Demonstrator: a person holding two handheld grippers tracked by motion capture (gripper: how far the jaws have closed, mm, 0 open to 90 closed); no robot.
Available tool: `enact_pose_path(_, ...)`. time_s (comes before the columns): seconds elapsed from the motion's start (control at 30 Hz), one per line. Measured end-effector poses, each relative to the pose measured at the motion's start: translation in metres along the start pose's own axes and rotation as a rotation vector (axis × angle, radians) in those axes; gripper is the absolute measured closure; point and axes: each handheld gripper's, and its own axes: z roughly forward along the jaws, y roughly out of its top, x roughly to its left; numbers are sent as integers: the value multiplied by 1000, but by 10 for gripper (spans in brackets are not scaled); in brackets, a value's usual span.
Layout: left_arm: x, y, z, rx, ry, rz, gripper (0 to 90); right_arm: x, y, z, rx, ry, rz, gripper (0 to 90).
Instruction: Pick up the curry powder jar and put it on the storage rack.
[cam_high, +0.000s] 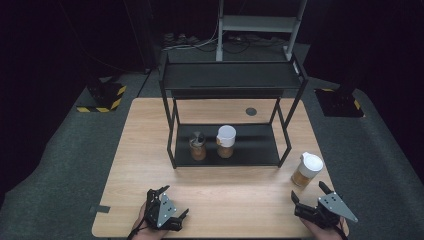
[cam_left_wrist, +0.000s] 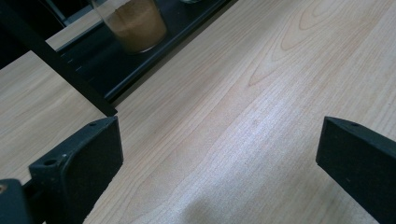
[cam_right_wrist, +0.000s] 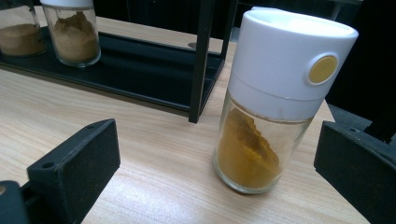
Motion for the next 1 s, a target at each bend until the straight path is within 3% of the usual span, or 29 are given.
enact_pose_path(1.0, 0, -2, -1, -9, -5, 5, 10, -21, 7, 28, 11, -20, 67, 0)
